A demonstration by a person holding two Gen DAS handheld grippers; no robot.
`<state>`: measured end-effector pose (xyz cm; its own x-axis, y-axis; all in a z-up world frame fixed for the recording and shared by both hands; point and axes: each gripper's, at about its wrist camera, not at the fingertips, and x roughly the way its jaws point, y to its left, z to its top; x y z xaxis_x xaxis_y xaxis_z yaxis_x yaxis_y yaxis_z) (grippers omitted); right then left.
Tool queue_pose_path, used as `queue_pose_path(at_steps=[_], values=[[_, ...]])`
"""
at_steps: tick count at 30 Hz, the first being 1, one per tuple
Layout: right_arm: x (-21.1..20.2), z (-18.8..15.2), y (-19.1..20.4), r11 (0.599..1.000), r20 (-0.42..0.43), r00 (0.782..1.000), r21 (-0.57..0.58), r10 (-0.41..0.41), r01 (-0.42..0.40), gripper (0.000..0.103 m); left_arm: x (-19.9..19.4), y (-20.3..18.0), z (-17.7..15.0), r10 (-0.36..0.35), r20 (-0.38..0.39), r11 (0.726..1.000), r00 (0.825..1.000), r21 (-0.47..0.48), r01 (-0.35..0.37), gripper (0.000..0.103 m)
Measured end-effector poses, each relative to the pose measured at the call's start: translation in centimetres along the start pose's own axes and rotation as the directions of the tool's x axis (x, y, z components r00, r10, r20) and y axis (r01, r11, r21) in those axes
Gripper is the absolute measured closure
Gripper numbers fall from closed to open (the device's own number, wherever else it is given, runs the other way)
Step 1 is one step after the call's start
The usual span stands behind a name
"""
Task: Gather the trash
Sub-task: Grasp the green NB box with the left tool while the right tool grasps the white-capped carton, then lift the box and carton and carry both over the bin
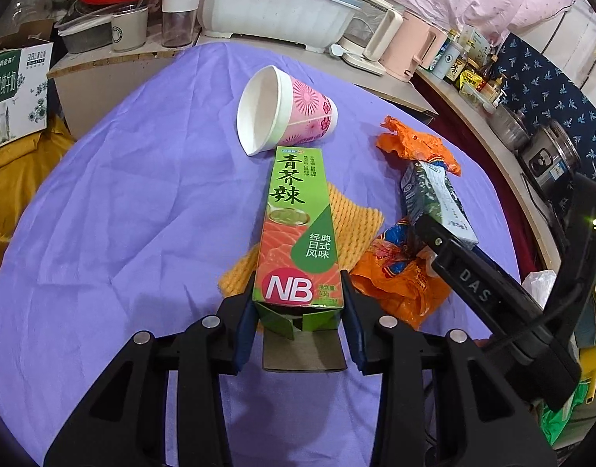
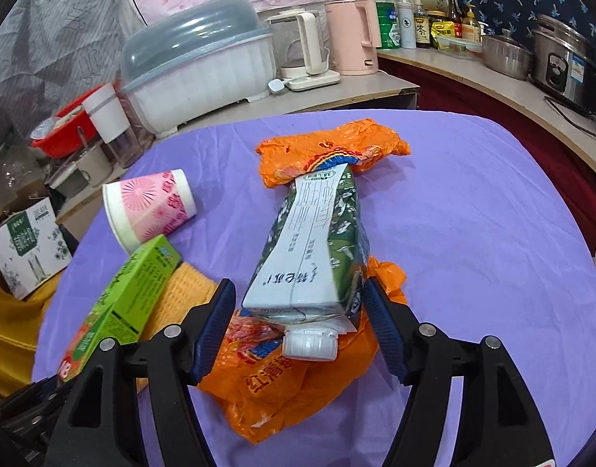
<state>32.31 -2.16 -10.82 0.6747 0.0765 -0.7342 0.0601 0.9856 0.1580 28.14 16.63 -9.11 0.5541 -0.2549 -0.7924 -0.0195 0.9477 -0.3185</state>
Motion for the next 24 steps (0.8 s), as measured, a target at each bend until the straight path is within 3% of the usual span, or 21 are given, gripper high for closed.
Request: queue_pose_path(at_steps=[3, 10, 17, 24], values=[[0.4, -0.1, -0.1, 1.000, -0.010, 1.000, -0.003, -0.018, 0.018, 0.043, 0.0, 0.0, -0.1, -0.005, 0.000, 1.000, 1.000, 0.006, 0.005, 0.066], [-1.3, -0.2, -0.8, 1.000, 0.025, 1.000, -0.001, -0.007, 0.007, 0.044, -0.6, -0.7, -0.2, -0.014, 0.009, 1.000, 1.000, 0.019, 0.014, 0.066], [-5.4, 0.1, -2.1, 0.999, 0.079, 0.996, 0.018, 0.048, -0.050, 0.045, -2.9, -2.5, -0.4, -0.040, 0.045, 0.998, 0.998, 0.055, 0.037, 0.066], [-9.6, 0.2, -4.6, 0.997, 0.145, 0.988, 0.055, 0.053, -0.062, 0.047, -5.2, -6.0, -1.1, -0.076, 0.072, 0.992, 0.995, 0.107, 0.068, 0.066]])
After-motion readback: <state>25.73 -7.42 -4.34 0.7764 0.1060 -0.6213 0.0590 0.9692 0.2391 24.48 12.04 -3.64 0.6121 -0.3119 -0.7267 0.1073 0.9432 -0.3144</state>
